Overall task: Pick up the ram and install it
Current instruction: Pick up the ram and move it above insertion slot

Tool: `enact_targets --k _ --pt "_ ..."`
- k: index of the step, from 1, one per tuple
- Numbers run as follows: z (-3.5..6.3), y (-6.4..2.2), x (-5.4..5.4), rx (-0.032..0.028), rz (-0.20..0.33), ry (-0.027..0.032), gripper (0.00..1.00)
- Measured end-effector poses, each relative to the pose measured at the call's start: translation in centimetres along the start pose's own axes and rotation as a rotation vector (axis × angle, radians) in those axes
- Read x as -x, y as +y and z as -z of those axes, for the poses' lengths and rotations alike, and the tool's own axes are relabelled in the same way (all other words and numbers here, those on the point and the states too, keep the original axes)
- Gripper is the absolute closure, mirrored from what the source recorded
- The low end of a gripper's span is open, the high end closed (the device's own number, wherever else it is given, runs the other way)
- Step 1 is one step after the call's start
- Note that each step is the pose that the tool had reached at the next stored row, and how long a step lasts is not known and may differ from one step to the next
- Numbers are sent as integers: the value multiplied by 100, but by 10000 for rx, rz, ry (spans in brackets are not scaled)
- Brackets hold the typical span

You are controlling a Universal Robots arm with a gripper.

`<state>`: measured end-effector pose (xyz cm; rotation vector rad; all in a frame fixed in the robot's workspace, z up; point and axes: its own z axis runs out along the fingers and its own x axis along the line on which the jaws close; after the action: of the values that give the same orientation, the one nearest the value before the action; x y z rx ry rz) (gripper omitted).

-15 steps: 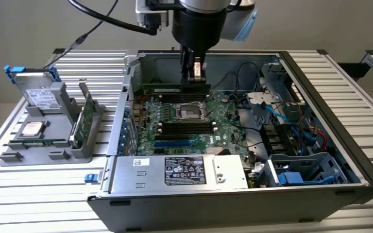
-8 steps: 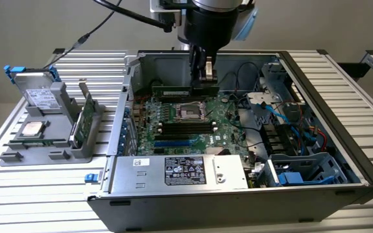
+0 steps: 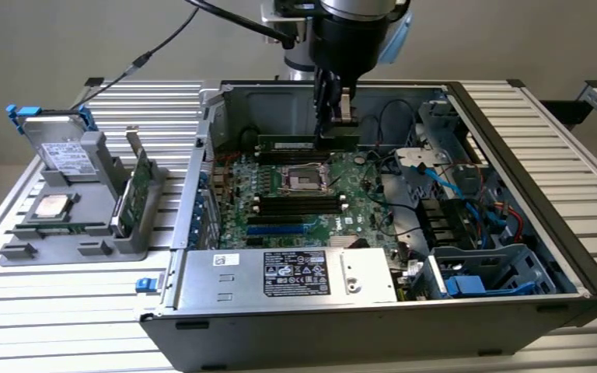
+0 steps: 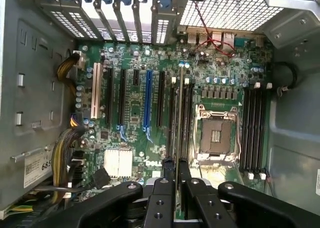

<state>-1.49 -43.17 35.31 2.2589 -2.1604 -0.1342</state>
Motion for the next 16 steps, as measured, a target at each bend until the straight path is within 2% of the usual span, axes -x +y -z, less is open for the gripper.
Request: enact_targets --k 1,3,11,13,16 --pt "-36 -4 28 1 -28 52 86" --pt "-57 -6 41 1 -56 87 86" --pt "-164 -15 79 -9 -283 128 86" --pt "-189 -18 109 -8 -290 171 86" --pt "-225 -23 158 -5 -298 266 86"
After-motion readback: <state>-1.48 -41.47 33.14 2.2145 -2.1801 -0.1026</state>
